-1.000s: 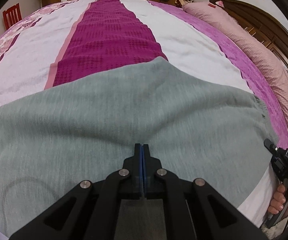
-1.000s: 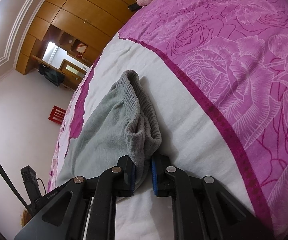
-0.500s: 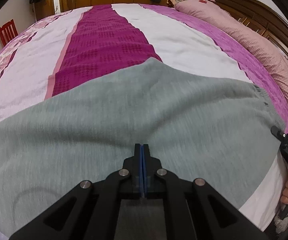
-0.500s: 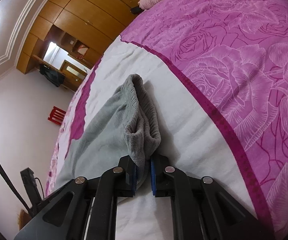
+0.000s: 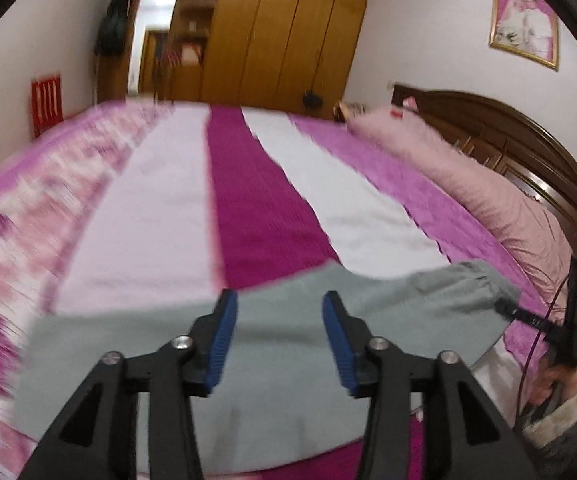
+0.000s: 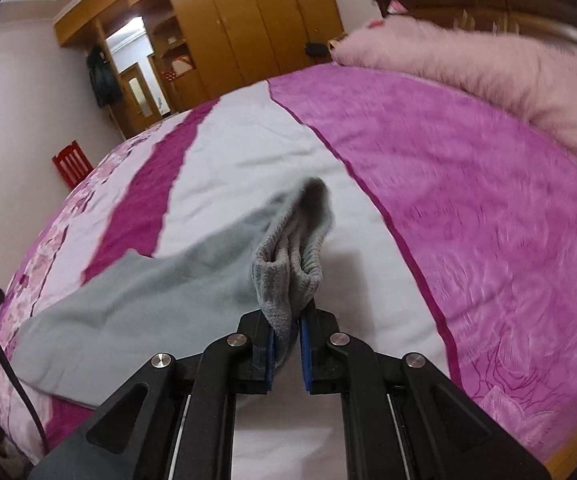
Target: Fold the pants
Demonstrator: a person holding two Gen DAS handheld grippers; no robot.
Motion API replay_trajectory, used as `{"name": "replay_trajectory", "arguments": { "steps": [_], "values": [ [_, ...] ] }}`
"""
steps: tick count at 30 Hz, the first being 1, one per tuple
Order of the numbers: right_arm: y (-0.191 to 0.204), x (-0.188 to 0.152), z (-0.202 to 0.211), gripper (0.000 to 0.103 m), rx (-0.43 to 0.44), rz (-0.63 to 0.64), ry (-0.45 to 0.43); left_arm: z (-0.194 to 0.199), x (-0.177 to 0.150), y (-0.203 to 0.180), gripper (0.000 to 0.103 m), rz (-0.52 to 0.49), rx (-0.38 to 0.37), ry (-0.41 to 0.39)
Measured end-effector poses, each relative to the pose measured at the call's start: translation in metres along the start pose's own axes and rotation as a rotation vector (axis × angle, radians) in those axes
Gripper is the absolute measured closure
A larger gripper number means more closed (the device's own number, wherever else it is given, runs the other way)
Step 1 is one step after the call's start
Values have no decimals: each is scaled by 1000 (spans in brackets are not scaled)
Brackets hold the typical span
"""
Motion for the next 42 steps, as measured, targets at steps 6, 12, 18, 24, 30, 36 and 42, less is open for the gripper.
{"name": "replay_trajectory", "arguments": {
  "steps": [6, 12, 18, 24, 30, 36, 42],
  "values": [
    [81, 33, 46, 93, -84, 185, -98, 30, 0, 64, 42, -17, 48, 38],
    [204, 41, 101, 93, -54, 377, -229, 53, -34, 147, 42, 119, 73, 54],
    [369, -40, 101, 93, 26, 666, -276, 78, -64, 236, 42, 328, 175, 117],
    [481, -166, 53, 93, 83, 906, -225, 102, -96, 276, 42, 446, 212, 170],
    [476, -166, 58, 93, 26, 889, -324, 116, -101, 281, 42, 469, 205, 172],
    [501, -163, 88, 93, 107, 905, -420, 121, -97, 293, 42, 525, 199, 154],
    [517, -216, 48, 93, 123, 1008, -317, 120, -101, 300, 42, 552, 213, 157]
  ]
}}
Point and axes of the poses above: each gripper's, at about its wrist camera, not at the fingertips, and z roughly against the way its jaws point, y to its left, x to its top, the point moved 6 cm from there along -z, roughly the way its jaws point, and after that the axes turned 11 degrees about -x, right-handed, at the moved point
